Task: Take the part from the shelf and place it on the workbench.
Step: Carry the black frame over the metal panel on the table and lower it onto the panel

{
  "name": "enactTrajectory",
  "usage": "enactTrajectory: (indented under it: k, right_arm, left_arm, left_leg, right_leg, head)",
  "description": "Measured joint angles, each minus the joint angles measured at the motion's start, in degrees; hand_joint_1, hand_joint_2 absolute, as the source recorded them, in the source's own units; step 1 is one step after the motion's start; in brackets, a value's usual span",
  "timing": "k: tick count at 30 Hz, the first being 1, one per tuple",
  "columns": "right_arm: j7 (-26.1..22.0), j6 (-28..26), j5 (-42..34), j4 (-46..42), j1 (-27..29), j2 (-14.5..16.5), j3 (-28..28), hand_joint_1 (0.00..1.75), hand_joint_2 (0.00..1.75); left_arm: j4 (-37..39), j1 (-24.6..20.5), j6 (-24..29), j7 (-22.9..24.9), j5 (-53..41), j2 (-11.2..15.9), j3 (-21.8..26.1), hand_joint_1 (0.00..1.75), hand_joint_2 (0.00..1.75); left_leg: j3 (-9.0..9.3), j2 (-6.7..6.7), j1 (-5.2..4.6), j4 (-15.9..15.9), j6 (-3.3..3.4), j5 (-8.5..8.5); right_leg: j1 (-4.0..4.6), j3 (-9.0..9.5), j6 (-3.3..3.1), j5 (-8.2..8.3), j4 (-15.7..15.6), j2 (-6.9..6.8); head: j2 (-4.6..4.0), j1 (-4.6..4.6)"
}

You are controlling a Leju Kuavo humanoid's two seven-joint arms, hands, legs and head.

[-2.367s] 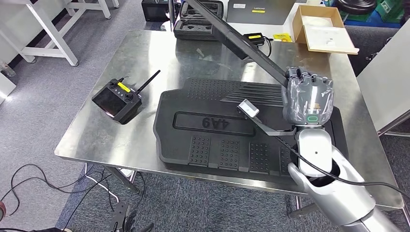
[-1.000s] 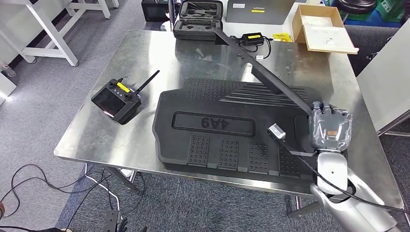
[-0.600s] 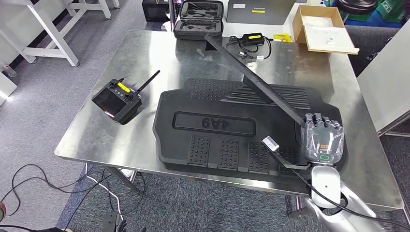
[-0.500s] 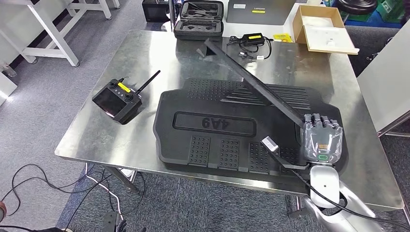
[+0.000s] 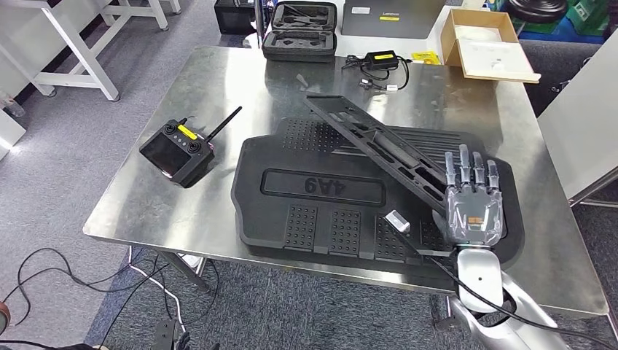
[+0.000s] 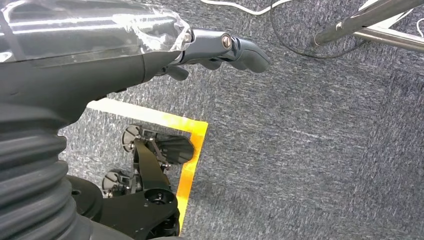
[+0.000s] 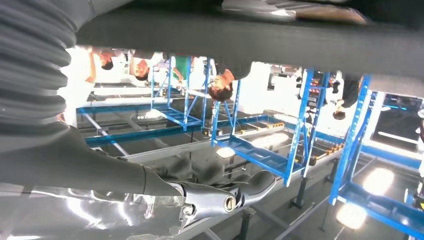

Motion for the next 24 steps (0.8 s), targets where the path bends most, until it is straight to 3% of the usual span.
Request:
enactTrajectory:
  k: [6, 12, 18, 21, 24]
  right_arm:
    - [-4.15, 2.21, -4.27, -2.53, 0.35, 0.24, -0.78, 0.00, 0.00]
    - [-11.18, 13.48, -20.59, -7.50, -0.23, 0.30, -1.02, 0.00, 0.00]
    - [-13.29, 21.93, -35.76, -12.42, -1.10, 0.19, -1.02, 0.00, 0.00]
    - [-14.29, 22.91, -41.03, -14.58, -1.55, -0.02, -1.03, 0.00, 0.00]
    - [-15.62, 20.33, -41.61, -16.07, -1.64, -0.22, -1.16, 0.00, 0.00]
  left_arm:
    - [0.00, 0.02, -0.21, -0.50, 0.88, 0.00, -0.74, 0.00, 1.75]
    - [0.02, 0.02, -2.02, -1.35, 1.54, 0.11, -1.13, 0.00, 1.75]
    - [0.35, -0.01, -3.70, -1.67, 1.63, 0.32, -1.32, 0.00, 1.75]
    - [0.67, -0.03, -4.28, -1.82, 1.62, 0.39, -1.35, 0.00, 1.75]
    - [0.94, -0.03, -4.36, -1.98, 1.60, 0.39, -1.38, 0.00, 1.75]
  left_leg:
    - [0.01, 0.00, 0.00, 0.00, 0.00, 0.00]
    - [0.02, 0.00, 0.00, 0.00, 0.00, 0.00]
    - [0.04, 0.00, 0.00, 0.00, 0.00, 0.00]
    - [0.04, 0.01, 0.00, 0.00, 0.00, 0.00]
    - [0.04, 0.02, 0.00, 0.00, 0.00, 0.00]
  right_leg:
    - [0.00, 0.02, 0.00, 0.00, 0.00, 0.00]
    - [0.00, 0.03, 0.00, 0.00, 0.00, 0.00]
    - [0.00, 0.03, 0.00, 0.00, 0.00, 0.01]
    - [0.00, 0.03, 0.00, 0.00, -0.01, 0.01]
    - [-0.01, 0.04, 0.01, -0.01, -0.01, 0.01]
  head:
    - [0.00, 0.05]
    - [0.00, 0.07]
    - [0.00, 0.00]
    - [0.00, -0.02]
    - [0.00, -0.03]
